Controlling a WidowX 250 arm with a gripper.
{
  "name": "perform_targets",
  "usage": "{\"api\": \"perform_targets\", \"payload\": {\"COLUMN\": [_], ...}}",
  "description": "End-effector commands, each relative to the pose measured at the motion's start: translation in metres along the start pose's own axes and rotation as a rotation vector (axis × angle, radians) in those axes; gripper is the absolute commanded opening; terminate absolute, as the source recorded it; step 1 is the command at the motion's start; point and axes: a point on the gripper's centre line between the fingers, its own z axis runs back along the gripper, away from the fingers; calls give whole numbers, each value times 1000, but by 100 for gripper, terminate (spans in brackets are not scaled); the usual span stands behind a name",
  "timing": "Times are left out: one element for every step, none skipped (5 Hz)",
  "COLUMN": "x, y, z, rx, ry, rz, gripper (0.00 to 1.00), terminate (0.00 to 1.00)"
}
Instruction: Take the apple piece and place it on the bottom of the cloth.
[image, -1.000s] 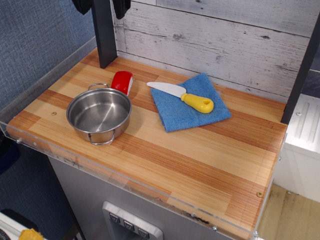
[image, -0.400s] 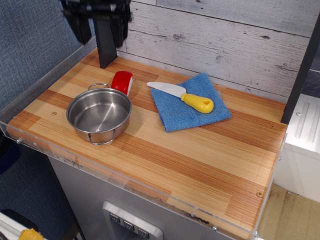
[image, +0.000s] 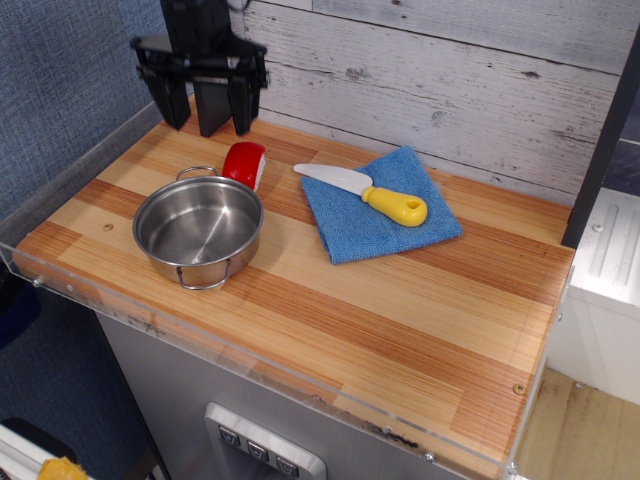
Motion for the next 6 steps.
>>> {"api": "perform_targets", "payload": {"x": [13, 17, 21, 23, 23, 24], "y": [-12, -21, -27, -30, -28, -27], "z": [-11, -23, -29, -36, -46, -50], "rx": [-8, 2, 15, 17, 27, 37], "ry": [-3, 20, 37, 50, 80, 92], "rz": [-8, -2, -2, 2, 3, -9], "gripper": [100, 100, 100, 100, 100, 0], "terminate": [0, 0, 0, 0, 0, 0]}}
